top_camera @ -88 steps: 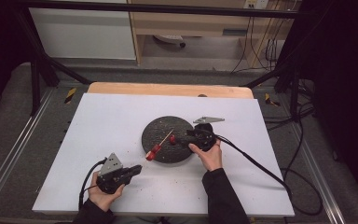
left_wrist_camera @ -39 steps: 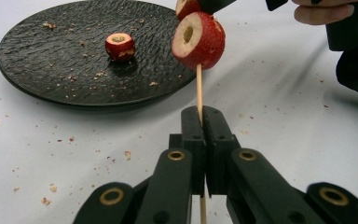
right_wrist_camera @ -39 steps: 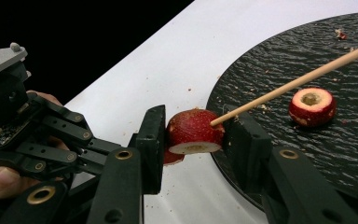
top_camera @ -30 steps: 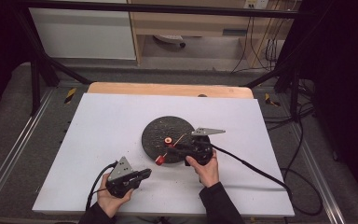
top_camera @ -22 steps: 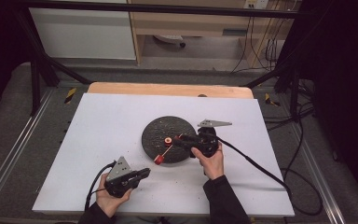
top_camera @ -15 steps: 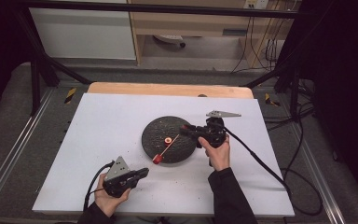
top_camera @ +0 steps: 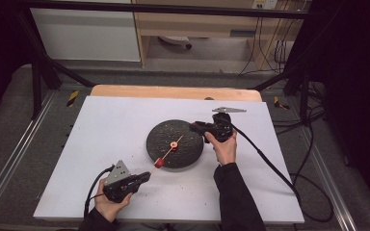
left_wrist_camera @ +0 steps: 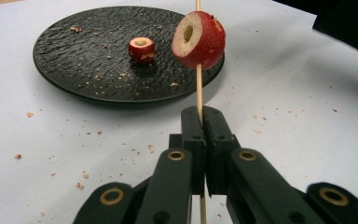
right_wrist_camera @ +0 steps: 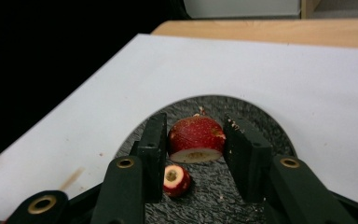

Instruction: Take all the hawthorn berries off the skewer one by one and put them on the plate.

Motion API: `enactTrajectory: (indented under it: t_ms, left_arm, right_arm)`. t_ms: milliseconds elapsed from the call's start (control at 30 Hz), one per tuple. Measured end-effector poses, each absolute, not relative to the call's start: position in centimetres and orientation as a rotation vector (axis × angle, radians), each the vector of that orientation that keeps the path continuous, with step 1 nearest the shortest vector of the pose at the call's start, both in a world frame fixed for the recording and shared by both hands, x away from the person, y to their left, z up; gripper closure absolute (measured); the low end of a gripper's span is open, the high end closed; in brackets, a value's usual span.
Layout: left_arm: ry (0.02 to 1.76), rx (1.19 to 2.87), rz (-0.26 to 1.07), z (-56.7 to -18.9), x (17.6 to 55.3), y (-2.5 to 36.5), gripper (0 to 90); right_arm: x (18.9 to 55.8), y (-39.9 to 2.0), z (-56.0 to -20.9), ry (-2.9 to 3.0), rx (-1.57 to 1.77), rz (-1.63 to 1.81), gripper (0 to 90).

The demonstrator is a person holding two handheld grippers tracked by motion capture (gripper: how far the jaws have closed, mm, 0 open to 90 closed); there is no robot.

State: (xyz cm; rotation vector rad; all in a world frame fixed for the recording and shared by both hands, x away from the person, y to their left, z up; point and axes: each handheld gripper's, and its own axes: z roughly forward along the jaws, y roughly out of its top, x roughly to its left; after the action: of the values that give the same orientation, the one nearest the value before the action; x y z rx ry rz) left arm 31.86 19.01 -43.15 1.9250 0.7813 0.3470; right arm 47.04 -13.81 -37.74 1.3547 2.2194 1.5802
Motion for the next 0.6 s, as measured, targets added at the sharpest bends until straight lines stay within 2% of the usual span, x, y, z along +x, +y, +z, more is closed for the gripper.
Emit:
enactTrajectory:
  t_ms: [333, 600]
  left_arm:
    - [0.789, 1.925, 0.347, -43.2, 32.0, 19.1, 88.0]
    - [0.794, 1.928, 0.348, -43.2, 32.0, 19.1, 88.0]
  right_arm:
    - [47.7, -11.2, -42.7, 2.339, 1.391, 1.415, 61.8]
    - [47.5, -10.5, -44.1, 2.402, 1.38, 1.332, 61.3]
